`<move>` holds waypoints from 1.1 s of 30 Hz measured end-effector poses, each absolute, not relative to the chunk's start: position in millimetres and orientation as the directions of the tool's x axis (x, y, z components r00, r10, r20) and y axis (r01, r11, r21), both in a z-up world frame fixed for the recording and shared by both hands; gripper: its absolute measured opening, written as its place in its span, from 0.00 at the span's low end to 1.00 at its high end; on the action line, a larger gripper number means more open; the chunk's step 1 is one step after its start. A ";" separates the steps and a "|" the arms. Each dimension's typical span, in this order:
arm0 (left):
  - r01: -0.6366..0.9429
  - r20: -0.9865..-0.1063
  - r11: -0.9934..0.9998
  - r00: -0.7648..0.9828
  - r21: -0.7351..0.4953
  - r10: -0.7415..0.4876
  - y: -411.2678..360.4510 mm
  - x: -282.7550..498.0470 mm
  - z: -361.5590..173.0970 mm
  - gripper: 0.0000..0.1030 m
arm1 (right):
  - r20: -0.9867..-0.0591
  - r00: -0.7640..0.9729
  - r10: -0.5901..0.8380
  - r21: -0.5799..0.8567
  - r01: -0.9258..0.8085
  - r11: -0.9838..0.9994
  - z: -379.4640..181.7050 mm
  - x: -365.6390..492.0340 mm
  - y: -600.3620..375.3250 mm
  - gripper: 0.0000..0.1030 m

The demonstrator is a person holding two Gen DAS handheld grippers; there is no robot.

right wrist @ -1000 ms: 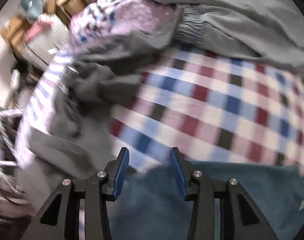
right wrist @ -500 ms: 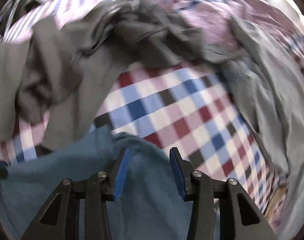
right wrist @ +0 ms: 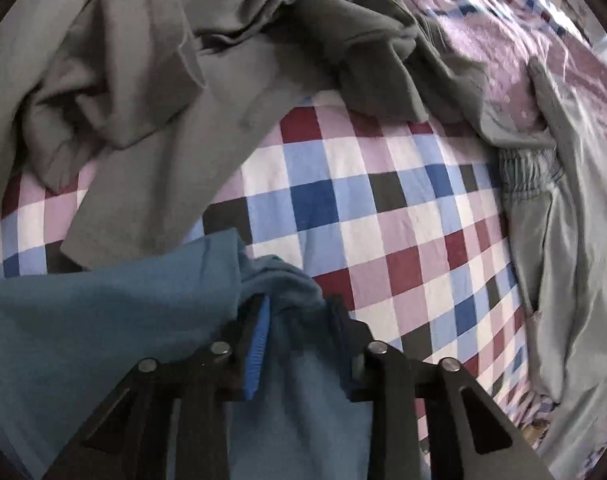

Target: Fold clothes

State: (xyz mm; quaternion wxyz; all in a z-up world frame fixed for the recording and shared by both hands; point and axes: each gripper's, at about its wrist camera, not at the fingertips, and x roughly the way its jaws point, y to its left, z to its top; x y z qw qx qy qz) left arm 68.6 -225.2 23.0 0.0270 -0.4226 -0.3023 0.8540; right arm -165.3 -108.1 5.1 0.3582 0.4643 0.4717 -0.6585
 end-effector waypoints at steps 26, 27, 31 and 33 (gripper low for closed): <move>0.269 -0.636 -0.707 -0.701 -0.654 0.322 -250.7 73.5 28.4 0.54 | -0.735 -0.675 -0.064 -0.399 0.507 -0.764 74.1 -173.7 -60.9 0.15; 0.267 -0.613 -0.695 -0.727 -0.668 0.309 -256.2 77.5 32.5 0.58 | -0.728 -0.681 -0.084 -0.371 0.493 -0.787 86.7 -155.0 -46.8 0.21; 0.274 -0.548 -0.660 -0.798 -0.700 0.250 -277.4 90.6 44.6 0.62 | -0.694 -0.707 -0.136 -0.307 0.462 -0.832 119.9 -85.3 3.0 0.37; 0.284 -0.556 -0.655 -0.792 -0.700 0.251 -282.8 90.5 42.3 0.62 | -0.681 -0.715 -0.161 -0.258 0.439 -0.860 133.4 -46.3 31.3 0.40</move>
